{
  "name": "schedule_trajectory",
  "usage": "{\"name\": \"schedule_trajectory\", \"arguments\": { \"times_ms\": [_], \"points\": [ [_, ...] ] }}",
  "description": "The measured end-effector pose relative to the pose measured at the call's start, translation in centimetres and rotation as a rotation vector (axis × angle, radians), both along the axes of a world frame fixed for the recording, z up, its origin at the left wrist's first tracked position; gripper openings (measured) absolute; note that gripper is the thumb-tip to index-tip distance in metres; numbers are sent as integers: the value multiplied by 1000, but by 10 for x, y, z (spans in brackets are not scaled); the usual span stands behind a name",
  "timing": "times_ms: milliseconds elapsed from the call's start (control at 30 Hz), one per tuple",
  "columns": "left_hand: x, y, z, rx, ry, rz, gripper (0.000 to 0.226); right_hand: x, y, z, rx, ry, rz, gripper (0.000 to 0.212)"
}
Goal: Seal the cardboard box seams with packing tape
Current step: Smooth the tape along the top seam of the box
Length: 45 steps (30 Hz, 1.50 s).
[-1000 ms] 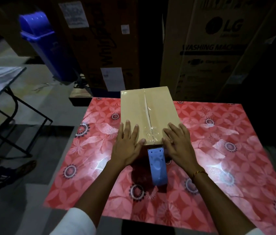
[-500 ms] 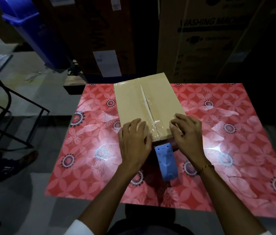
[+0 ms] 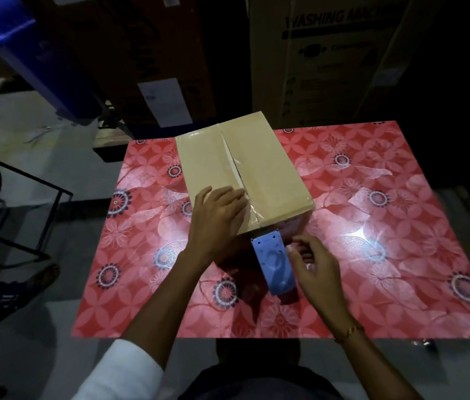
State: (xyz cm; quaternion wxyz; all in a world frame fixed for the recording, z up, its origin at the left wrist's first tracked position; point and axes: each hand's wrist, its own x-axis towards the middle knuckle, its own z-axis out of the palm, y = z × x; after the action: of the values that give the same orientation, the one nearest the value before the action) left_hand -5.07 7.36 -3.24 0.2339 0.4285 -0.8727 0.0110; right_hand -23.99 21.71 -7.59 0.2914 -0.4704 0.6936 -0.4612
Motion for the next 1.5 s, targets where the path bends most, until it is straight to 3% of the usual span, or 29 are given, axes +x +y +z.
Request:
{"name": "schedule_trajectory", "arguments": {
  "times_ms": [133,200,267,433,767,1233,1500],
  "points": [
    [-17,-9,3,90,-45,37,35,9,10,-16,161,-177,96,41],
    [-27,-14,2,181,-147,51,47,14,10,-16,187,-291,158,44],
    [-31,-18,-2,256,-252,76,55,18,8,-15,199,-358,216,61],
    [-31,-20,-10,305,-308,120,67,26,6,-14,199,-312,265,98],
    [-31,-24,-18,277,-314,142,58,35,16,-21,152,-144,188,84],
    [-33,-23,-14,284,-315,148,65,37,29,-28,206,-125,160,86],
    [-33,-23,-15,278,-304,145,57,35,43,-31,217,-94,152,82]
  ]
}}
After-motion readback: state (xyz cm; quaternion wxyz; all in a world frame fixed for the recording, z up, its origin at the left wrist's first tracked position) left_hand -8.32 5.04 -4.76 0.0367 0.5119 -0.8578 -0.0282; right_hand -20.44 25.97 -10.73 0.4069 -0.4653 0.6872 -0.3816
